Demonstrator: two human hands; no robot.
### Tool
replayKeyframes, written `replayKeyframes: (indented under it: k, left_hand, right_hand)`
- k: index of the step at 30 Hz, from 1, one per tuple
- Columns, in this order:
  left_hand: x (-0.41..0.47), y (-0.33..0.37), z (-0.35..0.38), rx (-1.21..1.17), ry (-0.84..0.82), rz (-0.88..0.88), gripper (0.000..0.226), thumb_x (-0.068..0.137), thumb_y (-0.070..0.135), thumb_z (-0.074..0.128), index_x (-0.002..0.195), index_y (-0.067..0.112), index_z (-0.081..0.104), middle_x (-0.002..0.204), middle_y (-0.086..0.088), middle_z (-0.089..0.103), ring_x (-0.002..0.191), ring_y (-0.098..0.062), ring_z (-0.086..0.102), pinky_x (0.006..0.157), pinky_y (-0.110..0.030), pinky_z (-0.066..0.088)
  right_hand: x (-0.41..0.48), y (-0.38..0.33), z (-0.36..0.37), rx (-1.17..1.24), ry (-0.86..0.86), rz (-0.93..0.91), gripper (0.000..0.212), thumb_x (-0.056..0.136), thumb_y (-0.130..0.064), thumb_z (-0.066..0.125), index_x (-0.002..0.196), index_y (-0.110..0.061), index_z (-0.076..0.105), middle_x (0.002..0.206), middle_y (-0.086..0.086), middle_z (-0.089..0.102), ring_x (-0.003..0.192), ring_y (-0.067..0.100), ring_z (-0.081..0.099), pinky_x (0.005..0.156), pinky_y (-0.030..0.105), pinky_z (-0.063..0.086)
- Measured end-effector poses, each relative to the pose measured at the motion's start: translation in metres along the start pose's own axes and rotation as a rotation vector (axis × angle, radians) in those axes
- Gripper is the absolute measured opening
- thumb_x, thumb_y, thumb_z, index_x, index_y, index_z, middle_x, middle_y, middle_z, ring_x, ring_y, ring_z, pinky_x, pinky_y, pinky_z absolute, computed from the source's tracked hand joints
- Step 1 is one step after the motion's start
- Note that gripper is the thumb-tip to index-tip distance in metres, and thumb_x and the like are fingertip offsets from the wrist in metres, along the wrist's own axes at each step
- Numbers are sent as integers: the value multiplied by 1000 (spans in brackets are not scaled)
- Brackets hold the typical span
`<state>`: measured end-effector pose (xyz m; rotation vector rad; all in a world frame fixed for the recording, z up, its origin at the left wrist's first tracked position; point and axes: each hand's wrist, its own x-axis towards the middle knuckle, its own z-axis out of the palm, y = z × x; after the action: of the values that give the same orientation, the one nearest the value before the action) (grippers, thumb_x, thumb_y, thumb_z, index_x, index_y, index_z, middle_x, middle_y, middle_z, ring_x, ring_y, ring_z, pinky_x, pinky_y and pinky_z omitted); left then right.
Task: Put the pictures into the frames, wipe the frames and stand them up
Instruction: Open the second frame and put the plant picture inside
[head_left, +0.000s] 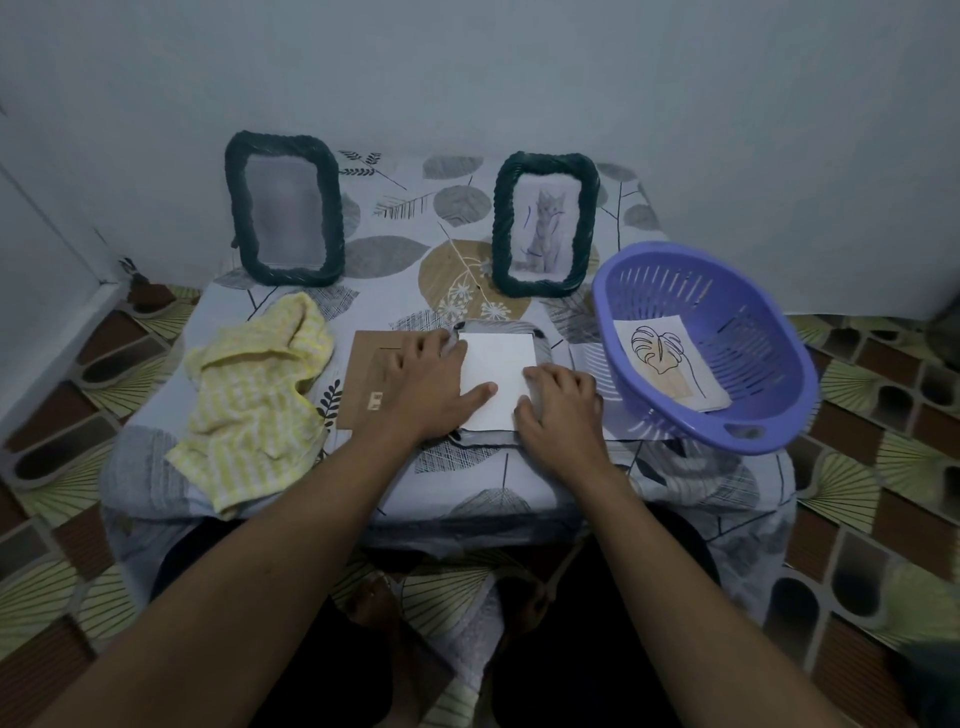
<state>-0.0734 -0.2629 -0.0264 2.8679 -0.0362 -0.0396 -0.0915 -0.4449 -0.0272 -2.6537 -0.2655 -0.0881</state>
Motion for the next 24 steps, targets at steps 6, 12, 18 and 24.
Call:
replayKeyframes:
  k: [6, 12, 18, 24]
  left_hand:
    - [0, 4, -3, -111, 60, 0, 69, 87, 58, 61, 145, 27, 43, 152, -5, 32, 137, -32, 23, 111, -50, 24]
    - [-8, 19, -13, -778, 105, -47, 47, 90, 21, 67, 135, 22, 52, 105, 8, 61, 94, -12, 58, 85, -21, 47]
    - [-15, 17, -19, -906, 165, -79, 67, 93, 9, 61, 150, 33, 35, 102, 4, 66, 84, -13, 68, 73, -30, 56]
    - [-24, 23, -34, -1066, 213, -125, 47, 93, 4, 62, 131, 28, 47, 100, -4, 67, 92, -19, 69, 71, -35, 60]
  right_hand:
    - [-2, -2, -1, -7, 5, 5, 45, 97, -30, 47, 140, -17, 50, 145, 3, 47, 129, 23, 30, 106, 42, 27]
    - [-4, -5, -4, 7, 4, 17, 44, 96, -28, 46, 139, -18, 50, 144, 1, 49, 129, 23, 31, 105, 43, 29]
    - [-6, -12, -16, 76, 65, -3, 45, 89, -16, 53, 134, -10, 53, 138, 9, 54, 123, 29, 45, 104, 42, 36]
    - [-14, -18, -42, 131, 273, -146, 32, 87, -9, 54, 117, -10, 67, 109, 6, 71, 100, 25, 61, 89, 40, 50]
